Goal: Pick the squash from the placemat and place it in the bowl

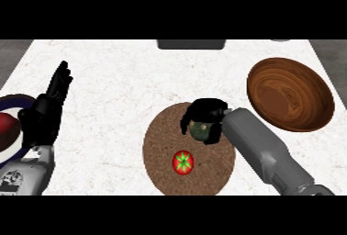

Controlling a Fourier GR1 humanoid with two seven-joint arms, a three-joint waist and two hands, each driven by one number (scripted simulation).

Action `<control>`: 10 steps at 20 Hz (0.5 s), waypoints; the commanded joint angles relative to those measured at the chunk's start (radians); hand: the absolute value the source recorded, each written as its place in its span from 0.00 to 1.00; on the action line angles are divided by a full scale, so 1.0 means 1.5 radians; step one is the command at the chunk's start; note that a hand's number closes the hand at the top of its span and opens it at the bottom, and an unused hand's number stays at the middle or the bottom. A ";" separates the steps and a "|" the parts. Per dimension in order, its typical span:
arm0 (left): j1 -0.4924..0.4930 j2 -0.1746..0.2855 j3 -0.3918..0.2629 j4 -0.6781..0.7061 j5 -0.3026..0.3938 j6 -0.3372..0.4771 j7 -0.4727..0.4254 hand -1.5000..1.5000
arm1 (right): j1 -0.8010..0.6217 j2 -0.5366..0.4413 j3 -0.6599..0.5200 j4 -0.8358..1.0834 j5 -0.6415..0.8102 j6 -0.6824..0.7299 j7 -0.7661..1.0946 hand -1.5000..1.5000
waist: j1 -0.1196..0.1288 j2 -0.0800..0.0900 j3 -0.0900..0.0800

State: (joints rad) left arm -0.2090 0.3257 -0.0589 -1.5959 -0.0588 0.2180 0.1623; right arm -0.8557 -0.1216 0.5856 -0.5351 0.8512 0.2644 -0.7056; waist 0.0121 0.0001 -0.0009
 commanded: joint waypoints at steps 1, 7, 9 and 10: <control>-0.032 -0.009 0.008 0.011 -0.018 -0.004 0.024 0.50 | -0.014 0.023 -0.017 0.044 0.037 -0.041 -0.032 1.00 | -0.001 0.002 0.001; -0.029 -0.043 0.000 0.045 -0.049 0.005 -0.010 0.50 | -0.008 0.058 -0.055 0.043 0.042 -0.033 -0.038 1.00 | -0.003 0.002 0.001; -0.022 -0.013 0.028 -0.022 -0.034 -0.016 0.050 0.50 | -0.003 0.035 -0.069 0.057 0.050 -0.053 -0.080 1.00 | -0.001 0.001 0.001; 0.009 -0.032 0.027 0.017 -0.032 -0.016 -0.015 0.50 | 0.007 0.030 -0.073 0.019 0.050 -0.039 -0.078 1.00 | -0.004 0.001 0.001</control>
State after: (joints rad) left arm -0.2223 0.2938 -0.0297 -1.5840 -0.0972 0.1991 0.1719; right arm -0.8657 -0.0764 0.5015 -0.4815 0.9138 0.2081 -0.7914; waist 0.0093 -0.0001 -0.0008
